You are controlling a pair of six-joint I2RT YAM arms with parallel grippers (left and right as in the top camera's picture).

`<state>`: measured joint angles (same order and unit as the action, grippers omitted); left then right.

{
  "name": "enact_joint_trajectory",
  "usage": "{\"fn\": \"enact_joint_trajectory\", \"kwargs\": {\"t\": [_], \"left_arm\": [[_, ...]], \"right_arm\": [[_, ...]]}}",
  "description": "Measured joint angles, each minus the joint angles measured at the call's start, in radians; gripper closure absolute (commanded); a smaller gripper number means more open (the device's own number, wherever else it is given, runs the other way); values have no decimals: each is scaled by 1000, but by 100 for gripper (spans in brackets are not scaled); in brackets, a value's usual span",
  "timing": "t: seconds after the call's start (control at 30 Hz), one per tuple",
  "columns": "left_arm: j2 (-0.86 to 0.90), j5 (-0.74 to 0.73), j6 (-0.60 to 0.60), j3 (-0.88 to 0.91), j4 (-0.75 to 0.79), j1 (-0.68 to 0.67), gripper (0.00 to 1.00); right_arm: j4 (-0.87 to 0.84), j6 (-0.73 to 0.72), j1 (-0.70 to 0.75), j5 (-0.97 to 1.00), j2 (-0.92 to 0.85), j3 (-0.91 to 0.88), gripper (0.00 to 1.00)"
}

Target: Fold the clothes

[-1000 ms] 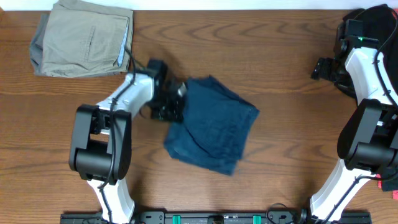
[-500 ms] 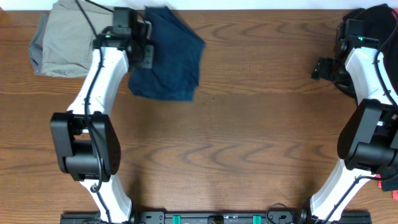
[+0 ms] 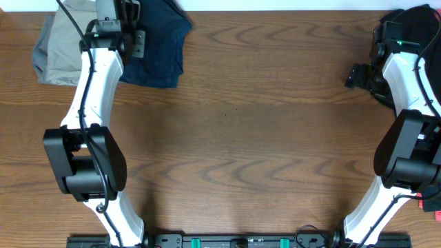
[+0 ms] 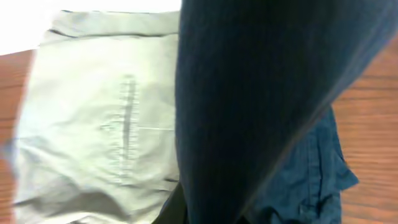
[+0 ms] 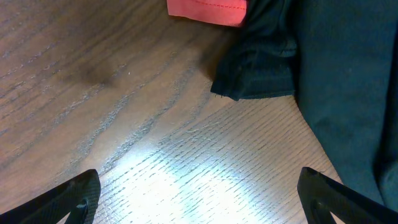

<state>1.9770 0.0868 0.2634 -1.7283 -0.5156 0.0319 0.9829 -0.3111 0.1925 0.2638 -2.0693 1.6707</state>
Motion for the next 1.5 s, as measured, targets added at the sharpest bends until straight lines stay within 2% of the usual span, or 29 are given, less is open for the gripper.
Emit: {"fn": "enact_joint_trajectory", "kwargs": {"t": [0.4,1.5], "left_arm": [[0,138,0,-79,7,0,94],[-57,208,-225,-81,1,-113,94]], "right_arm": [[0,0,0,0,0,0,1],[0,0,0,0,0,0,1]]}}
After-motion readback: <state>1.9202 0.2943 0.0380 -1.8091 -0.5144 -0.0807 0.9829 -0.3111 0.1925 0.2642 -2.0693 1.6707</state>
